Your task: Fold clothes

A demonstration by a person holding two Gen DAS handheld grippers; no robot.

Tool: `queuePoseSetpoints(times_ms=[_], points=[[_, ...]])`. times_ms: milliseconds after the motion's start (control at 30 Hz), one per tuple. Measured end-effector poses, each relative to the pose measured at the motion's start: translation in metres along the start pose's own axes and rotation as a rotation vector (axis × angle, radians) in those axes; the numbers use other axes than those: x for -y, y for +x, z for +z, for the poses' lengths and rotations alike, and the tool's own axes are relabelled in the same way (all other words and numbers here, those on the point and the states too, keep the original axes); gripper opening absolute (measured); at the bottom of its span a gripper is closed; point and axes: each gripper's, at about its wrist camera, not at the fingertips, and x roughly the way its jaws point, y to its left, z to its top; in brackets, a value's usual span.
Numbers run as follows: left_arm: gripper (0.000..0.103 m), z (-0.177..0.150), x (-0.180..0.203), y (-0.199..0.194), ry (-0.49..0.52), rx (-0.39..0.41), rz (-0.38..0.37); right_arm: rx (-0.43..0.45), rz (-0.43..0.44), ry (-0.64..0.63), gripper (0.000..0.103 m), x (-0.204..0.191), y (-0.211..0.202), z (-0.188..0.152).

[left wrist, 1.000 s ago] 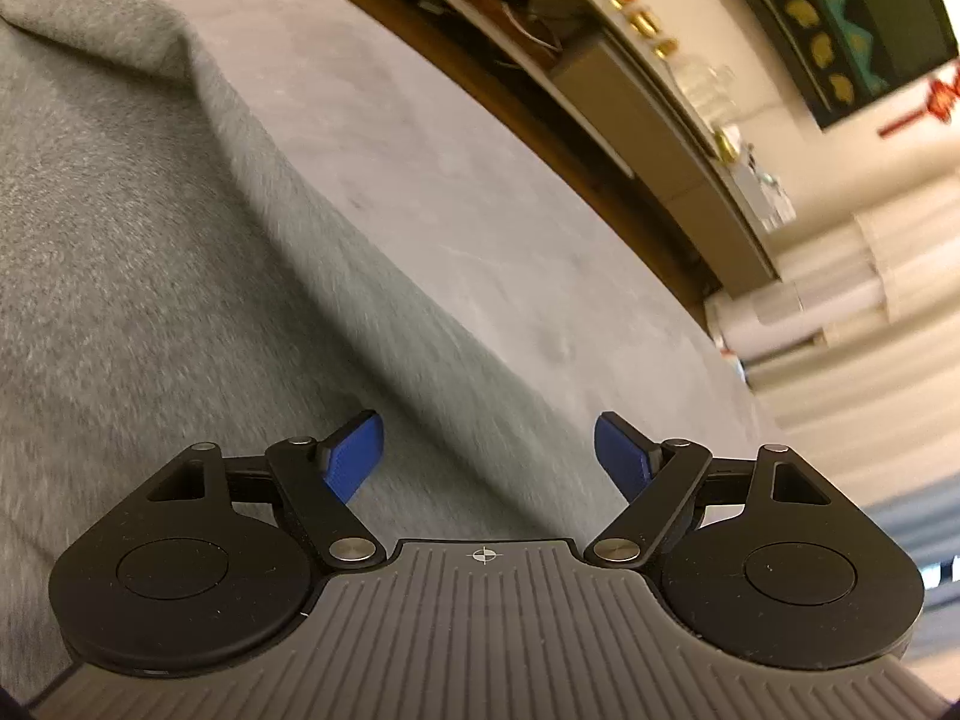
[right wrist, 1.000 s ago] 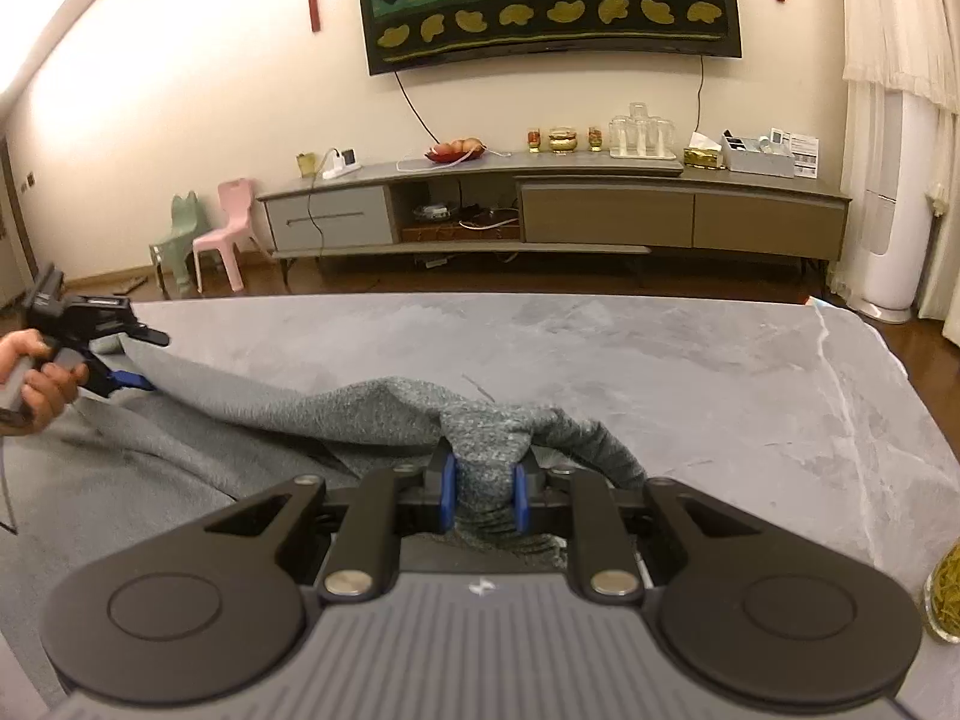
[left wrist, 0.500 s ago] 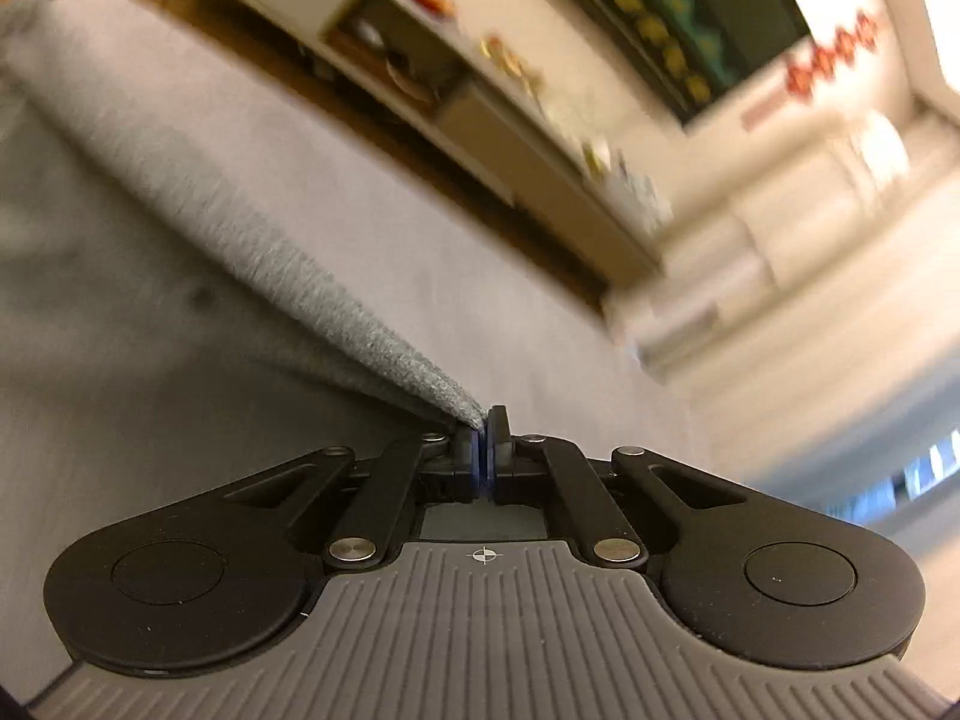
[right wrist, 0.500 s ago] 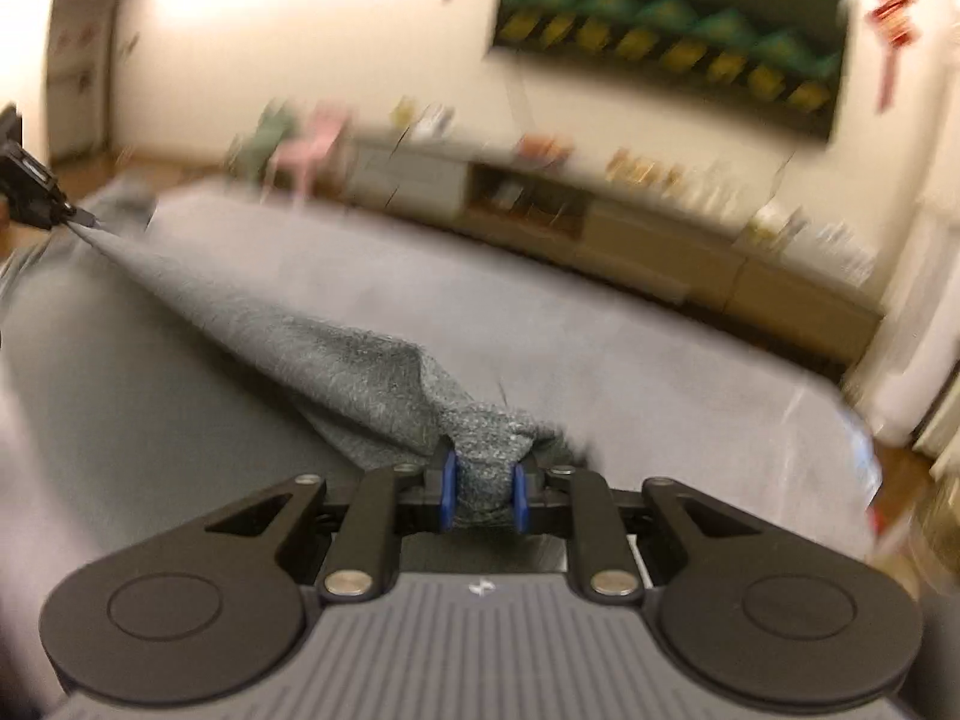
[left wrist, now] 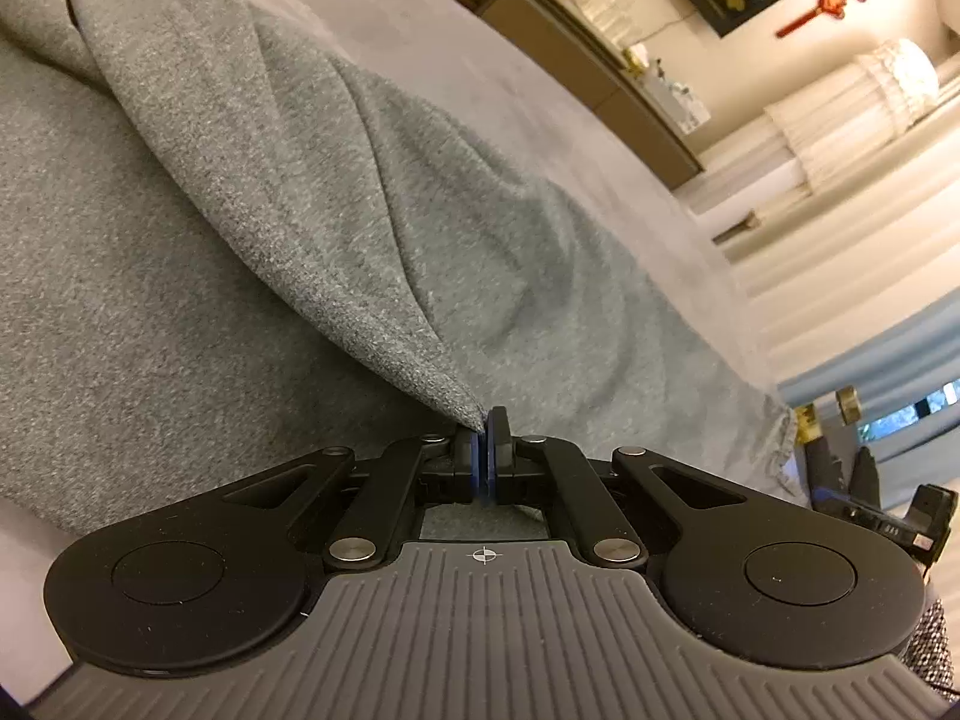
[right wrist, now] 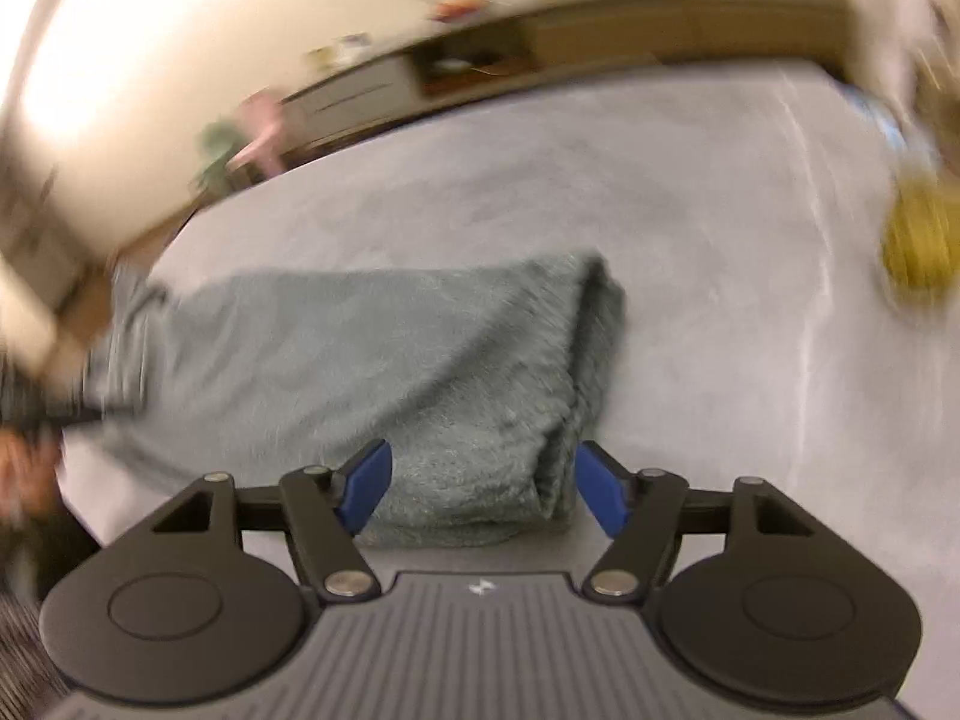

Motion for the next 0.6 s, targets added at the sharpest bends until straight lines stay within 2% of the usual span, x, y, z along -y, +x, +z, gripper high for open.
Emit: queuePoseSetpoints(times_ms=[33, 133, 167, 200, 233, 267, 333, 433, 600], points=[[0.000, 0.001, -0.001, -0.002, -0.001, 0.003, -0.005, -0.022, -0.005, 0.089, 0.069, 0.008, 0.005, 0.001], [0.000, -0.003, 0.005, 0.001, 0.026, 0.028, -0.011, -0.085, -0.041, 0.234, 0.068, 0.019, 0.023, 0.001], [0.000, -0.003, 0.007, -0.002, 0.046, 0.041, -0.020, -0.100, -0.067, 0.222, 0.062, 0.017, 0.029, 0.000], [0.000, -0.004, 0.010, -0.006, 0.067, 0.056, -0.031, -0.114, -0.094, 0.204, 0.040, 0.013, 0.035, 0.000], [0.000, -0.005, 0.013, -0.009, 0.088, 0.070, -0.041, -0.129, -0.121, 0.187, 0.030, 0.010, 0.042, 0.000], [0.000, -0.007, 0.014, -0.013, 0.101, 0.080, -0.046, -0.137, -0.150, 0.139, 0.026, 0.003, 0.045, -0.001], [0.000, -0.009, 0.011, -0.011, 0.102, 0.071, -0.019, -0.158, -0.206, 0.048, 0.025, -0.009, 0.050, -0.002], [0.000, -0.023, -0.009, -0.007, 0.062, 0.018, 0.032, -0.197, -0.268, -0.043, 0.025, -0.020, 0.057, -0.004], [0.000, -0.030, -0.026, -0.007, 0.024, 0.017, -0.008, -0.232, -0.324, -0.126, 0.025, -0.029, 0.066, 0.001]])
